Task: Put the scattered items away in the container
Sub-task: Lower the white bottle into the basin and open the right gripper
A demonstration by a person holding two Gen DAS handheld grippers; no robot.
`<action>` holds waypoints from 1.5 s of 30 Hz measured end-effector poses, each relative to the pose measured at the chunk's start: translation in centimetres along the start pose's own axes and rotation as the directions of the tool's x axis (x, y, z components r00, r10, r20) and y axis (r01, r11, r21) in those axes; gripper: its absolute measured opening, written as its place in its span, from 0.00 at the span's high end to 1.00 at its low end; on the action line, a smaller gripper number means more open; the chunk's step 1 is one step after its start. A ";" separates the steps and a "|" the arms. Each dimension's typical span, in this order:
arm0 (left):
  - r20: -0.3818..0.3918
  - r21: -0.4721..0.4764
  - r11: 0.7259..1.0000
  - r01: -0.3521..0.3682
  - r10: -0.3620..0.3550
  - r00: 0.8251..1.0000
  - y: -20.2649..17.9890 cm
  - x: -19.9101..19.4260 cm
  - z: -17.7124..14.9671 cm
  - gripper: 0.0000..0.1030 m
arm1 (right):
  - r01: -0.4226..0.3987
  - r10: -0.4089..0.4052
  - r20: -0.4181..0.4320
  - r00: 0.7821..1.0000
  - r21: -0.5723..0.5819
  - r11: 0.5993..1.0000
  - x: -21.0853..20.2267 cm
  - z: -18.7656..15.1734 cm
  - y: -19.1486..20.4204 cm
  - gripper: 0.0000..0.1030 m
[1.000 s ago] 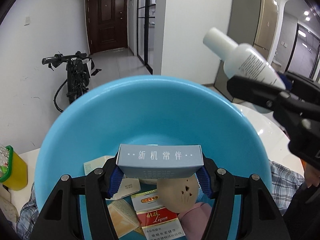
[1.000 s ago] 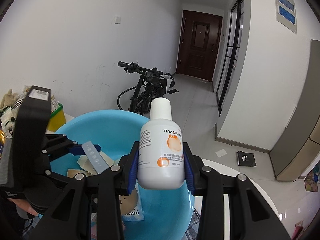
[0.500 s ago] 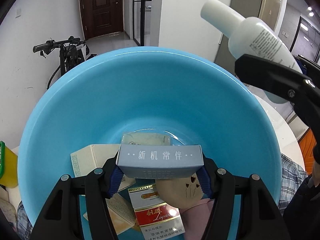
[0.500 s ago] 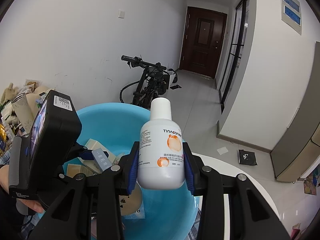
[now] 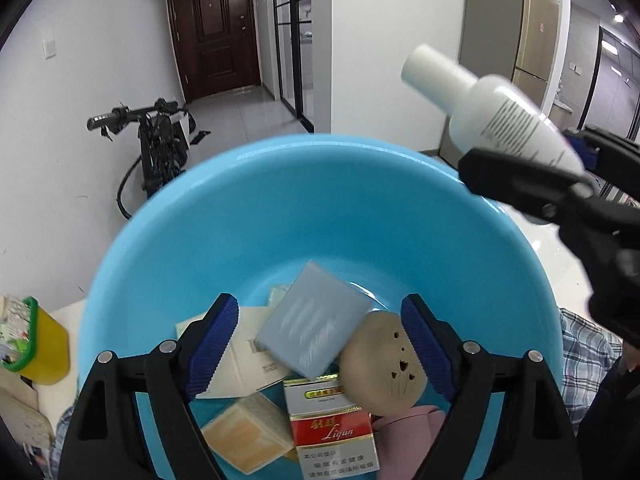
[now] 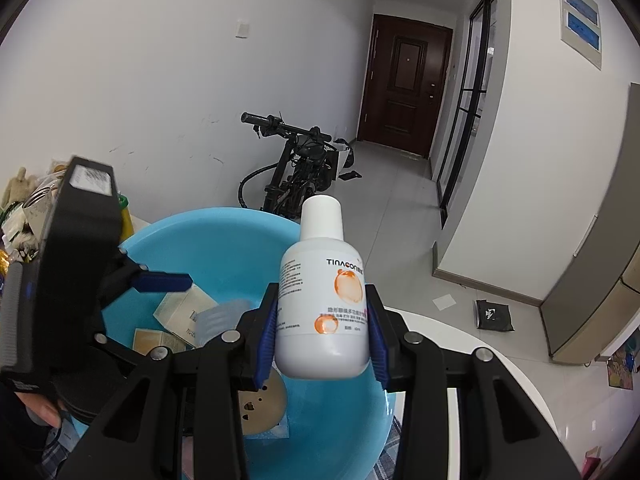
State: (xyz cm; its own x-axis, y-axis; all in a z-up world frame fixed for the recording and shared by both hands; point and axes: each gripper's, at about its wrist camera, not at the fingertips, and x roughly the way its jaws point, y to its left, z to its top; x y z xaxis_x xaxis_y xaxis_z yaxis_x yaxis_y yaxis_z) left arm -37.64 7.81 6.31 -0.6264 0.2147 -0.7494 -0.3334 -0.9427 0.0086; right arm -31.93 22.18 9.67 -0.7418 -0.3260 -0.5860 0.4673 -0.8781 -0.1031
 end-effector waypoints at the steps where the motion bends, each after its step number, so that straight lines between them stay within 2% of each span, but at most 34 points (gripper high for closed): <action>1: 0.007 0.001 1.000 -0.003 0.003 1.000 0.1 -0.4 0.0 0.17 | -0.002 0.002 -0.001 1.000 -0.002 1.000 0.0 0.0 0.1 0.63; 9: 0.082 -0.077 0.994 -0.071 0.078 0.994 3.3 -3.6 0.7 0.17 | -0.018 0.018 -0.017 1.000 -0.028 0.999 0.4 -0.3 1.1 0.63; 16: 0.111 -0.176 0.982 -0.069 0.089 0.990 7.6 -4.9 1.4 0.17 | -0.045 0.042 -0.044 0.998 -0.074 0.996 1.2 -0.7 3.0 0.63; 22: 0.121 -0.216 0.973 -0.077 0.105 0.987 9.3 -5.6 1.3 0.17 | -0.080 0.070 -0.085 0.994 -0.130 0.988 2.2 -1.3 5.1 0.63; 29: 0.100 -0.170 0.976 -0.133 0.152 0.983 8.4 -5.1 1.2 0.17 | -0.125 0.093 -0.166 0.982 -0.198 0.972 3.9 -2.7 7.3 0.63; 37: 0.052 -0.085 0.976 -0.201 0.206 0.977 6.9 -3.1 1.0 0.17 | -0.150 0.106 -0.199 0.974 -0.222 0.964 4.0 -3.6 8.3 0.63; 45: 0.038 -0.077 0.970 -0.231 0.234 0.971 6.8 -2.4 0.8 0.17 | -0.157 0.103 -0.236 0.966 -0.222 0.962 4.6 -4.4 8.7 0.63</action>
State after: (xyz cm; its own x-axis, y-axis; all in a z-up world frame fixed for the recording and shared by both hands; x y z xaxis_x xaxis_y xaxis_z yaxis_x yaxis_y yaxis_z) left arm -39.01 1.06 8.71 -0.7135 -0.0026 -0.7006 -0.1245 -0.9836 0.1305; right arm -29.15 14.61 2.52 -0.5548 -0.3230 -0.7667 0.6729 -0.7162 -0.1851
